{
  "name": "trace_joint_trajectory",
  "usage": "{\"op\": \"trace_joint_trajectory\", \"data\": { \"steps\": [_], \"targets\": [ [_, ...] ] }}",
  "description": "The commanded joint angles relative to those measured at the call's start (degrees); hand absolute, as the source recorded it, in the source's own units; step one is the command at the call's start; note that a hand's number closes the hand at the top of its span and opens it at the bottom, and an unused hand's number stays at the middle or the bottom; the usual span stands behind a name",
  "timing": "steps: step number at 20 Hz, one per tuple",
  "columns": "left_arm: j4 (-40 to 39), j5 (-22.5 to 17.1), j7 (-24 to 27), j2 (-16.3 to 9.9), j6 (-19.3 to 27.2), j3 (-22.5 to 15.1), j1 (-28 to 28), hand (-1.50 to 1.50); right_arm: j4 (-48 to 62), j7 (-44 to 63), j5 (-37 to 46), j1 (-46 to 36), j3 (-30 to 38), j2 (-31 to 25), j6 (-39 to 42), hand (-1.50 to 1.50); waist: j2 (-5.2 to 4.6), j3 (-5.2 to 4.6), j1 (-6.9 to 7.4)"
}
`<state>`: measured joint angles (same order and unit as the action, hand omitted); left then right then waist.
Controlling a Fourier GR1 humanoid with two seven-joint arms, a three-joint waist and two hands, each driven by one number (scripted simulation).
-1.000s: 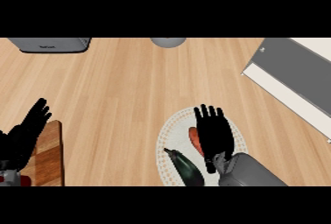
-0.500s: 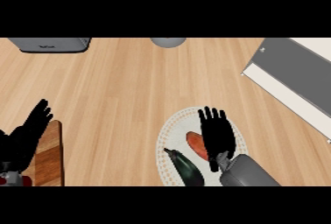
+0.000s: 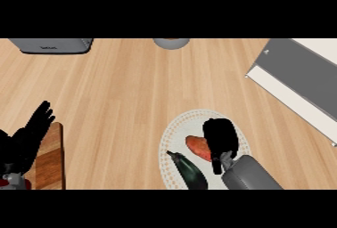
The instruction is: Pick the sweet potato from the placemat and place it in the tiered shelf
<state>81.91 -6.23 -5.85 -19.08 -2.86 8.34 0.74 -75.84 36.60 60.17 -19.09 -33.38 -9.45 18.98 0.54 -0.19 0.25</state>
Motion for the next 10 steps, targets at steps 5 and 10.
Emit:
{"op": "trace_joint_trajectory", "data": {
  "steps": [5, 10],
  "targets": [
    [-2.6, 0.4, 1.1, 1.0, -1.8, 1.7, -0.8, 0.00, 2.3, -2.8, 8.3, 2.3, -1.9, 1.7, -4.5, 1.50, -0.52, 0.18, -0.19],
    [5.1, 1.1, -2.9, 1.5, -1.0, 0.6, 2.2, 0.00, -3.9, -2.5, 6.8, -0.6, 5.6, -0.3, -3.9, 1.50, -0.40, 0.21, -0.14]
  ]
}}
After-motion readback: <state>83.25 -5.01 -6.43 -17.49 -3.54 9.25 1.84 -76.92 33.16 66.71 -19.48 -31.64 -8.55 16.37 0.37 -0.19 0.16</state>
